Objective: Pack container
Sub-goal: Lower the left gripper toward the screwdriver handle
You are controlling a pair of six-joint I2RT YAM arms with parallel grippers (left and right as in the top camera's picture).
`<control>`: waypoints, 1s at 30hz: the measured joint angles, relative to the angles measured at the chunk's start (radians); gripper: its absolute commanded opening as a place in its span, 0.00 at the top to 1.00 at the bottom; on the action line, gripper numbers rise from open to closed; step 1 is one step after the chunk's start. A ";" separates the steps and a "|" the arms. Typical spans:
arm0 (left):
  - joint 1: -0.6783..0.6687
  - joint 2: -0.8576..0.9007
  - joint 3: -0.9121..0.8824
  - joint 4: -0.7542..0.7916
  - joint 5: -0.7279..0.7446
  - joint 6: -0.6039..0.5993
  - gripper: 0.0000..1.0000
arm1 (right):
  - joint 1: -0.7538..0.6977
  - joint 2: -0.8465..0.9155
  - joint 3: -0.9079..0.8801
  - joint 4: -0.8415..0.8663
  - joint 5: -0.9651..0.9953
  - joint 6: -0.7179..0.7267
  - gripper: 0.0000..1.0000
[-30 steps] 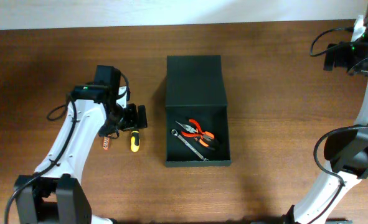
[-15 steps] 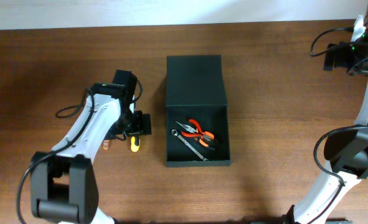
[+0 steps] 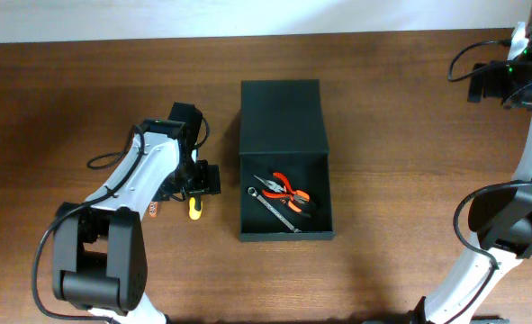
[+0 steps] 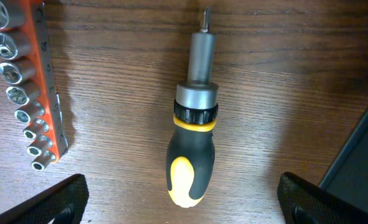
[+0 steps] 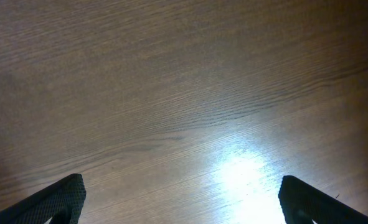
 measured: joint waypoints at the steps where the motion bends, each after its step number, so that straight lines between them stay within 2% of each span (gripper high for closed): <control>1: 0.000 0.000 0.000 0.000 0.001 0.000 0.01 | 0.000 0.000 0.000 0.000 0.000 0.000 0.01; 22: 0.000 0.000 -0.010 0.130 0.052 0.135 0.01 | 0.000 0.000 0.000 0.000 0.000 -0.001 0.01; 30: 0.000 0.000 -0.074 0.162 0.069 0.155 0.01 | 0.000 0.000 0.000 0.000 0.000 0.000 0.01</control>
